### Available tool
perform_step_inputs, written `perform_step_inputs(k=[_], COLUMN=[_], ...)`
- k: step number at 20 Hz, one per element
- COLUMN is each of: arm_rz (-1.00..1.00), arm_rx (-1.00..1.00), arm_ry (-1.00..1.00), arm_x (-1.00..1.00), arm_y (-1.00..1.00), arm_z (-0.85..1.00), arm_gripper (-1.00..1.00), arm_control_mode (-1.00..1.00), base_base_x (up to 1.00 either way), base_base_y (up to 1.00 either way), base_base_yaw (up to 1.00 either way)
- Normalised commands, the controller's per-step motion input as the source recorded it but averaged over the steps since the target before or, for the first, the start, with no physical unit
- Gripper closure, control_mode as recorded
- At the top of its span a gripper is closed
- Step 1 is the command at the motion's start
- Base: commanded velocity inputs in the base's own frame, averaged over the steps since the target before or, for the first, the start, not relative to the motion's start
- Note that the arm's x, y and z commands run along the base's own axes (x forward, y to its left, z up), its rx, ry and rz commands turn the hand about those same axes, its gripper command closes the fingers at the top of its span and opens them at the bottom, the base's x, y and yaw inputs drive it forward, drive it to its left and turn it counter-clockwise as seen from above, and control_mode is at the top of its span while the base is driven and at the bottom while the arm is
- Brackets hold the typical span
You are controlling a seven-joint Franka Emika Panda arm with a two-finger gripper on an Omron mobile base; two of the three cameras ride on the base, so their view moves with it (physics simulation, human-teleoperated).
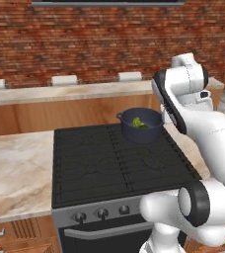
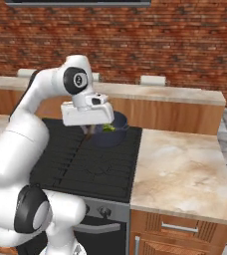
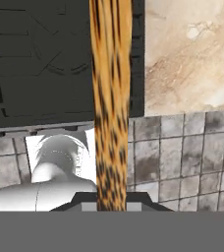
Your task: Put the lime and broccoli in the pot. Retrieve the spatula and lightly stir the vegetables in the pot.
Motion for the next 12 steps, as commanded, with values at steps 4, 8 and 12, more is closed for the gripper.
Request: perform_step_inputs(k=[4,8,12], arm_rz=[0.08,0.16,0.19], arm_rx=[-0.10,-0.17,-0.22], arm_ry=[0.53,0.57,0.49], arm_x=[1.00,0.99,0.68], arm_y=[-0.21,-0.06,0.00], arm_z=[0.20,0.00,-0.24], arm_gripper=[1.00,1.00,1.00], arm_control_mode=[-1.00,-1.00,-1.00], base_base_x=[0.00,0.00,0.00], base_base_y=[0.00,0.00,0.00], base_base_yaw=[0.00,0.00,0.00])
